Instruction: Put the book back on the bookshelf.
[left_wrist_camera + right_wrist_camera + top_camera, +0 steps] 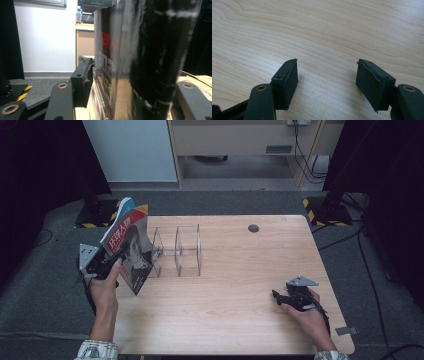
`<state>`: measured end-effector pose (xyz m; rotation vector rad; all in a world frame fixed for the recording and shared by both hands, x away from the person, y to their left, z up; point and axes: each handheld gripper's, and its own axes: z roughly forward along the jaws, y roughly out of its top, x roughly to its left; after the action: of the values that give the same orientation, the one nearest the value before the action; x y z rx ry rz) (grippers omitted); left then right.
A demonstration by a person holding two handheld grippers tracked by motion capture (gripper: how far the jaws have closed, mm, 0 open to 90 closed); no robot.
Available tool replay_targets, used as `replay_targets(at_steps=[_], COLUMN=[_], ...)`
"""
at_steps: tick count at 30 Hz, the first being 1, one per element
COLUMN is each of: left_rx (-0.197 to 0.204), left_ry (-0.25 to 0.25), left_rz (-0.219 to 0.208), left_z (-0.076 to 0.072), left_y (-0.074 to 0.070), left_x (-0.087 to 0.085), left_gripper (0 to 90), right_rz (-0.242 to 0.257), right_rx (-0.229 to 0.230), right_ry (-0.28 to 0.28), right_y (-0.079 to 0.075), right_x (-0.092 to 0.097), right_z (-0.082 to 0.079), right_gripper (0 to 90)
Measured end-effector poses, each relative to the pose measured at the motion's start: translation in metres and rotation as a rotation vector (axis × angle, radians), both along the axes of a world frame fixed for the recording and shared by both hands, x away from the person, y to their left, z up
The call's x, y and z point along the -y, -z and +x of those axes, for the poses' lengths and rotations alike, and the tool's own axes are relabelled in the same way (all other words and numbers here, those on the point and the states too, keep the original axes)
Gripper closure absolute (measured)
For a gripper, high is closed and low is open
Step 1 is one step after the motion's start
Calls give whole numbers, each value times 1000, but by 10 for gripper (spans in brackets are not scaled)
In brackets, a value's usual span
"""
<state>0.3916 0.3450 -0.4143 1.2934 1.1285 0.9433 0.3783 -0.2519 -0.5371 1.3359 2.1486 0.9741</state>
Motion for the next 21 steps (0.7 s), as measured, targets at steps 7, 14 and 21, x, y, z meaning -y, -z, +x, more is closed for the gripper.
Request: replay_targets(at_steps=[7, 14, 21], left_rx=[-10, -32, -46], left_ry=[-6, -8, -14], left_rz=[5, 20, 44], left_z=[-4, -9, -17], left_y=[2, 7, 12], left_x=[-1, -1, -1], left_gripper=[331, 275, 240], right_rz=[0, 1, 1], right_rx=[0, -2, -3], right_ry=[-2, -3, -4], right_y=[0, 0, 0], right_x=[0, 0, 0], right_z=[0, 0, 0], right_gripper=[335, 329, 326])
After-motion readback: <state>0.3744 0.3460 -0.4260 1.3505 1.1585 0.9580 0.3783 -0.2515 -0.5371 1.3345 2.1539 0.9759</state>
